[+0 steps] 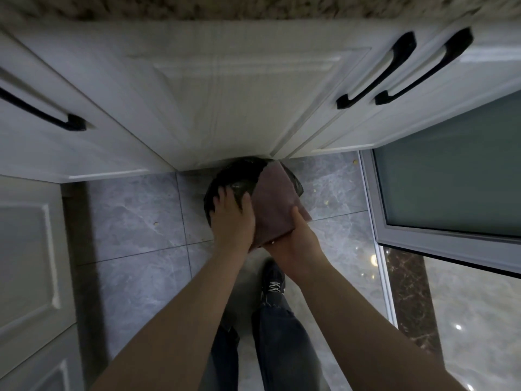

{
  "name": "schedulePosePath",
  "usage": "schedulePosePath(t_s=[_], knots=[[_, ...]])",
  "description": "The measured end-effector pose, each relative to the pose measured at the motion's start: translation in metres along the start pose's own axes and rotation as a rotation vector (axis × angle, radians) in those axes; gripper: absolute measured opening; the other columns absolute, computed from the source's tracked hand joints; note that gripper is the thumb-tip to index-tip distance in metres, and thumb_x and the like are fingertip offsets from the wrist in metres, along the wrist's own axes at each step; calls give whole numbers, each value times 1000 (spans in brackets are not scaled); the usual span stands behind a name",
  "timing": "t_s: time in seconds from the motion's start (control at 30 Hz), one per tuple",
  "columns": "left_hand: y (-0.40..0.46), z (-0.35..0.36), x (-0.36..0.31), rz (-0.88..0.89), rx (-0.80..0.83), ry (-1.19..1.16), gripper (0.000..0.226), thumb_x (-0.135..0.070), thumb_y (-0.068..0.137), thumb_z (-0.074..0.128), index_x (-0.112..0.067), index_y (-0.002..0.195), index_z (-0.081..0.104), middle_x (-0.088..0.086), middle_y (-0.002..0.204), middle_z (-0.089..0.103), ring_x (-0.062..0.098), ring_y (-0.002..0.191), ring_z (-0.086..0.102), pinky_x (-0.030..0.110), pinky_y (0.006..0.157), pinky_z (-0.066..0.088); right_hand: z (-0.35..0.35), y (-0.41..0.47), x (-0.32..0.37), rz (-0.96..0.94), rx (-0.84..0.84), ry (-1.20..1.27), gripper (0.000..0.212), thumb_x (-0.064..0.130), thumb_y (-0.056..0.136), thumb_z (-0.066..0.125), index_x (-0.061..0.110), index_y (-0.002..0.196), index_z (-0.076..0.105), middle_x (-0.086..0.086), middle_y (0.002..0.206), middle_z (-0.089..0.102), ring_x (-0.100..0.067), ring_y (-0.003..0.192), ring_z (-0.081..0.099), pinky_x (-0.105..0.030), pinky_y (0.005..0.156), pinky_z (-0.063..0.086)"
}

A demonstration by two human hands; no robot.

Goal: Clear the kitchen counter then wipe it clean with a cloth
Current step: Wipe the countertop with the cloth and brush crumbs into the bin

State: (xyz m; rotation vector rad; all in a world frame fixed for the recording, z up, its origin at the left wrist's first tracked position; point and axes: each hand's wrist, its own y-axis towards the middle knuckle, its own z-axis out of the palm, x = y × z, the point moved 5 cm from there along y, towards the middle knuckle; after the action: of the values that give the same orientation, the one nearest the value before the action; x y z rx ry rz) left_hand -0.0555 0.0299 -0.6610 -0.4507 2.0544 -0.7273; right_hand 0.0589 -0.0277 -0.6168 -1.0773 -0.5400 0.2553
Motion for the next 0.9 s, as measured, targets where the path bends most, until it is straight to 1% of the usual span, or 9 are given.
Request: schedulePosePath(t_s=[0.07, 0.1, 0.17, 0.23, 0.3, 0.4, 0.53, 0.73, 0.9], knots=[[-19, 7, -31, 374, 132, -29, 56, -52, 99, 27, -35, 152, 28, -16, 159, 28, 1, 147, 20, 19, 119, 15, 10, -7, 0, -16, 2, 1, 47, 38, 107, 30, 8, 135, 53, -19, 130, 63, -28, 122, 59, -45, 110, 41], [-29, 15, -30, 409, 289, 2, 57, -57, 96, 28, -42, 151, 29, -20, 158, 29, 1, 147, 22, 18, 118, 16, 14, -11, -3, -27, 6, -35, 41, 36, 107, 33, 11, 130, 57, -16, 132, 61, -24, 120, 60, -41, 104, 46], [-25, 11, -9, 41, 414, -39, 66, -63, 94, 28, -32, 152, 33, -3, 160, 32, 22, 146, 32, 39, 120, 26, 26, -24, -1, -26, 46, 6, 39, 35, 107, 33, 9, 122, 57, -19, 127, 63, -25, 114, 63, -41, 93, 52], [-18, -15, 10, -383, 248, -128, 71, -62, 98, 22, -19, 155, 29, 13, 159, 32, 34, 141, 38, 47, 117, 31, 31, -43, 4, -21, 118, 0, 51, 40, 107, 24, 2, 124, 55, -23, 122, 66, -31, 114, 65, -43, 89, 55], [-29, -39, -10, -367, 100, -189, 72, -63, 99, 19, -17, 151, 37, 15, 154, 40, 33, 135, 45, 41, 110, 36, 37, -68, 10, -27, 200, 1, 55, 41, 107, 23, 1, 132, 52, -25, 131, 61, -34, 123, 59, -44, 97, 51], [-61, -49, -47, -499, 258, -646, 71, -73, 89, 39, -16, 123, 65, 17, 121, 68, 32, 110, 63, 47, 102, 49, 49, -96, 23, -45, 244, 3, 54, 37, 107, 26, 0, 141, 45, -27, 141, 52, -38, 131, 50, -51, 111, 38], [-106, -85, -73, -273, 161, -650, 42, -42, 91, 64, -19, 127, 63, 10, 118, 70, 26, 103, 67, 43, 90, 56, 75, -135, 25, -75, 208, -19, 48, 30, 106, 38, -2, 139, 48, -24, 137, 56, -37, 130, 52, -53, 115, 33], [-166, -138, -107, -176, -25, -535, 29, -22, 95, 62, -10, 121, 64, 12, 113, 70, 22, 87, 65, 23, 66, 47, 120, -222, 52, -9, 222, -223, 46, 31, 101, 40, -8, 123, 50, -27, 112, 68, -37, 98, 68, -48, 90, 46], [-200, -171, -139, -176, -142, -521, 19, -24, 97, 59, -8, 101, 68, 7, 86, 70, 18, 67, 60, 32, 69, 51, 157, -294, 131, -157, 231, -234, 46, 36, 104, 41, 3, 135, 51, -21, 125, 66, -31, 121, 61, -46, 104, 46]])
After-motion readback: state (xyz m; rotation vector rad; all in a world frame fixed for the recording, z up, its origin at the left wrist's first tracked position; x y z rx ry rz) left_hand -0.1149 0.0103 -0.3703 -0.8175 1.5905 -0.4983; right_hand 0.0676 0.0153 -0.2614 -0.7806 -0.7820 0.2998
